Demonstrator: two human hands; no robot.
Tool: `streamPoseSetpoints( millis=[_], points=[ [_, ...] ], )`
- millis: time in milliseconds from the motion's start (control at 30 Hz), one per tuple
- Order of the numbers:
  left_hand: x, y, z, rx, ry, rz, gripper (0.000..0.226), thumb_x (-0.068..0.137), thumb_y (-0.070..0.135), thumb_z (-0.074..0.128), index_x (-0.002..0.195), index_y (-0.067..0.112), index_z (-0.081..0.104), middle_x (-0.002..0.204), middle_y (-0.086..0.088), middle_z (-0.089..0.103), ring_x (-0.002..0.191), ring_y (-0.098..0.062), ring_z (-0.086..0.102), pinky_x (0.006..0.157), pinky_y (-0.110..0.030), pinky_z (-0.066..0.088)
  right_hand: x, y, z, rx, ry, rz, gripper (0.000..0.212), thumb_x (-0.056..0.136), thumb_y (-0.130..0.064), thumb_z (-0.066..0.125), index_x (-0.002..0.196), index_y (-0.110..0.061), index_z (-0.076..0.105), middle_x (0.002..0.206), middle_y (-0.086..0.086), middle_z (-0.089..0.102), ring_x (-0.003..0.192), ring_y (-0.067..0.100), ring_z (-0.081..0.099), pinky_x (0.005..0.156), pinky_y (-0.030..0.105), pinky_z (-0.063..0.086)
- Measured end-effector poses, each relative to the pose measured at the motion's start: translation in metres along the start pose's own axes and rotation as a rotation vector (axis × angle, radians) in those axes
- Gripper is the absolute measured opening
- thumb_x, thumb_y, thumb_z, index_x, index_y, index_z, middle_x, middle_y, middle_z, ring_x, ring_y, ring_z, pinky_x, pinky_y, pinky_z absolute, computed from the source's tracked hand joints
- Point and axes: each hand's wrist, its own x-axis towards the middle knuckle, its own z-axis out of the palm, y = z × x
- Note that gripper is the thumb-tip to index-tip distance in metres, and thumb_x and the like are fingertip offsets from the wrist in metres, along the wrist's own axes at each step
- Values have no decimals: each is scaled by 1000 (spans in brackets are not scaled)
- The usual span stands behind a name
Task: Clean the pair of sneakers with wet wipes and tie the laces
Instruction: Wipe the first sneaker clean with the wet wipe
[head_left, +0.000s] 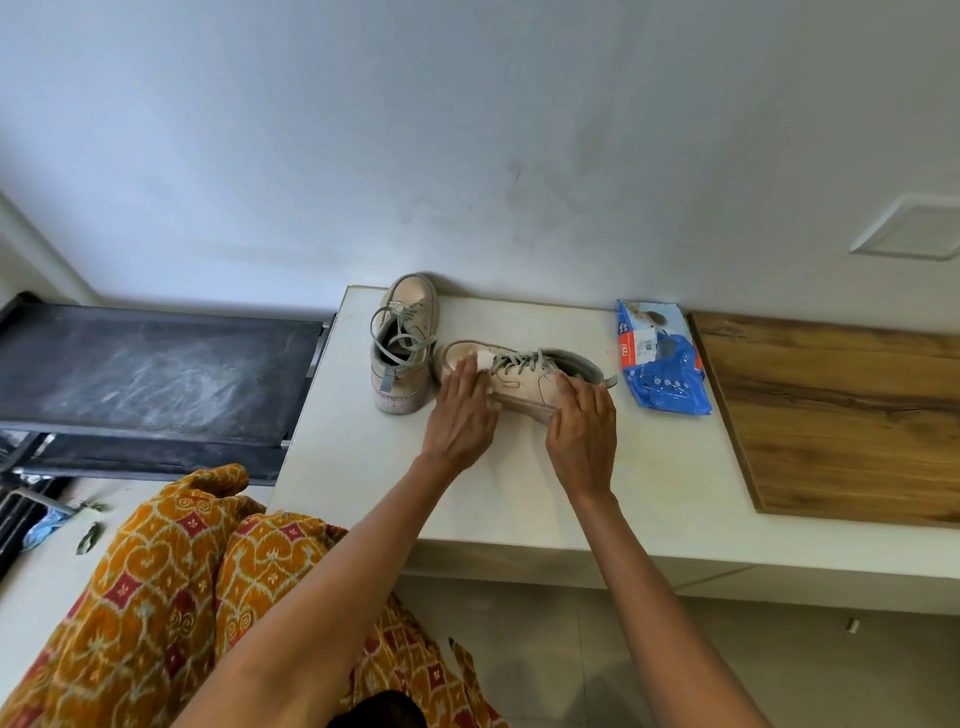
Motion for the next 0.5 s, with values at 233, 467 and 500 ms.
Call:
streamPoseSetpoints(
  millis=[233, 467, 500],
  points=[
    [2, 16, -1, 86, -48, 130, 73, 92, 55, 4, 150, 12, 3, 158, -5, -5, 145, -14, -12, 118, -35, -9, 0, 0, 1, 3, -7, 24, 42, 88, -15, 34, 122, -5, 57, 115, 12, 61, 112, 22, 43, 99, 42, 46],
    [-6, -4, 4, 277, -43, 53, 71, 90, 55, -6, 148, 14, 0, 157, -3, -8, 145, -17, -9, 116, -41, -13, 0, 0, 2, 3, -10, 28, 44, 88, -15, 33, 124, -5, 56, 116, 12, 61, 113, 22, 41, 97, 44, 47],
    [-4, -8, 1, 287, -44, 2, 73, 87, 56, -10, 147, 14, -5, 157, -3, -8, 145, -17, -10, 116, -41, -14, -1, 0, 2, 6, -16, 33, 44, 88, -15, 33, 124, -5, 56, 117, 12, 61, 113, 22, 41, 97, 45, 47]
  ],
)
